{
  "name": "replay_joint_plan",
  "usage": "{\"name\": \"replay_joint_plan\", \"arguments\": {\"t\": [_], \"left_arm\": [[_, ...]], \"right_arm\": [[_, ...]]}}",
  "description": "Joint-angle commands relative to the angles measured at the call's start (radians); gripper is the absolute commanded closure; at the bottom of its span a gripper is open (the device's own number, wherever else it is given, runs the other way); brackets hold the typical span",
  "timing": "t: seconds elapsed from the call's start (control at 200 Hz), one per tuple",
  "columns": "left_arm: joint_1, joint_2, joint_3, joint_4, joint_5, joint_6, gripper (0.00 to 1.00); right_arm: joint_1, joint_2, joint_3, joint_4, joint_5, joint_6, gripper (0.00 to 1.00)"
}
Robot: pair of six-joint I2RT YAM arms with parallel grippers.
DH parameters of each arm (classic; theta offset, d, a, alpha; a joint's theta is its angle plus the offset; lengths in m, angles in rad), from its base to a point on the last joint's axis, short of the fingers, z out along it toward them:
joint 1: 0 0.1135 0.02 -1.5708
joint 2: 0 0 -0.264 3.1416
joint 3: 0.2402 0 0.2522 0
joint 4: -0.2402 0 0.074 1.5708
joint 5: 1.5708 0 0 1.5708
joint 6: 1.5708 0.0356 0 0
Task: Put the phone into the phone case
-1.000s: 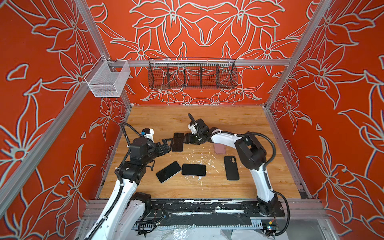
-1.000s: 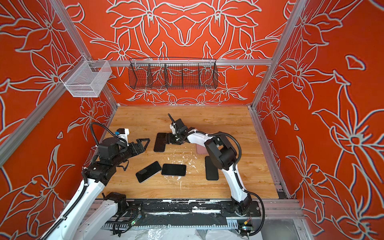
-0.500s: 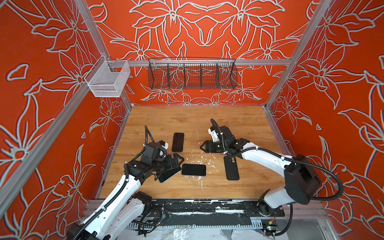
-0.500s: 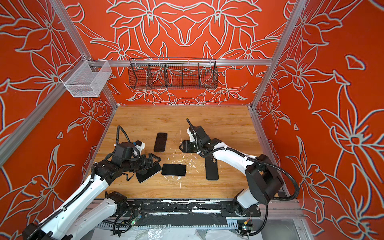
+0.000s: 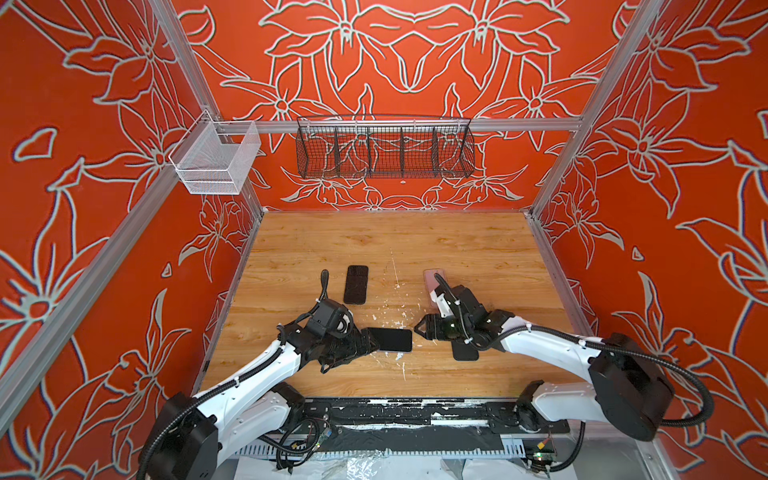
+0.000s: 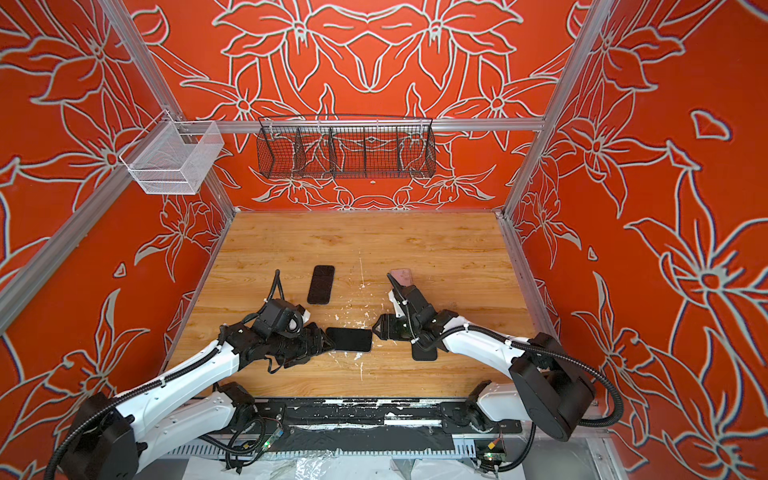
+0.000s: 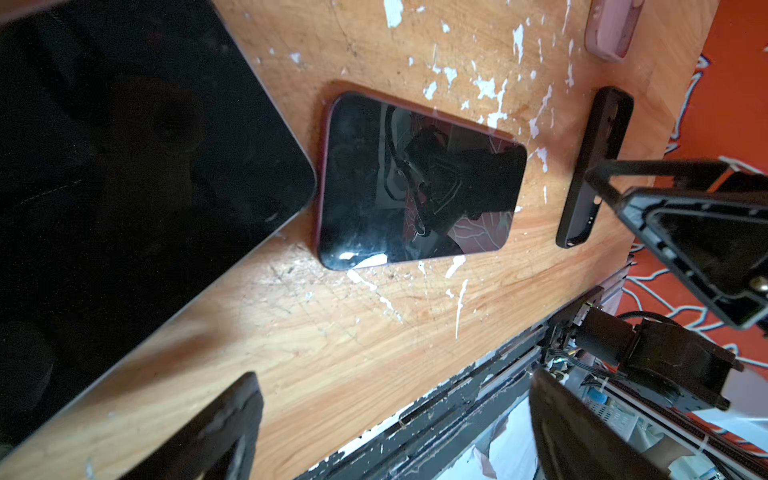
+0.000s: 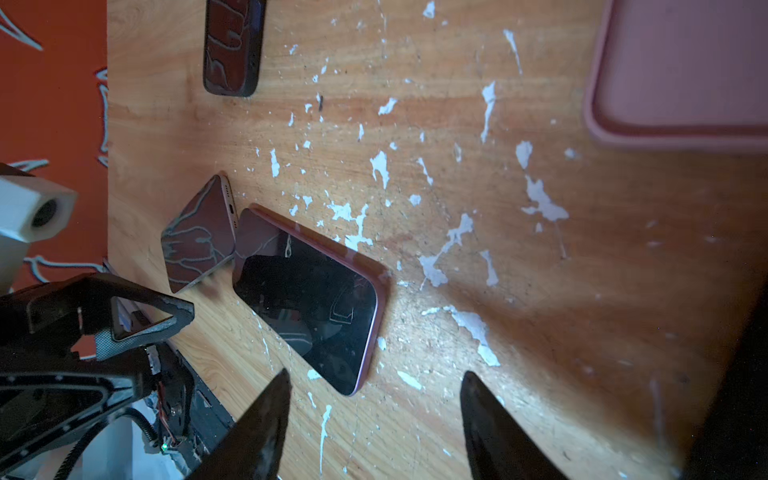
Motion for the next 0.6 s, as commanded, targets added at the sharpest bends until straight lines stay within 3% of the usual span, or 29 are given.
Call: {"name": "replay_joint_plan", "arguments": {"t": [0.0,0.245,0.596], "left_arm": [[-0.004,0.038,0.006,0.065,-0.006,-0.001,0.03],[-0.004,0.115,0.007,0.124,-0.074,0.026,0.03],[-0.004,0.238,0.023,0.246,-0.036,0.041,0.03]], "right_arm": [[0.012,0.009,-0.043,0.135,-0.050,0.088,0.35],[0.021,0.045,-0.069,0.192,-0.065,0.133,0.35],[0.042,0.092,-0.077,0.224,-0.083,0.169,0.35]]}}
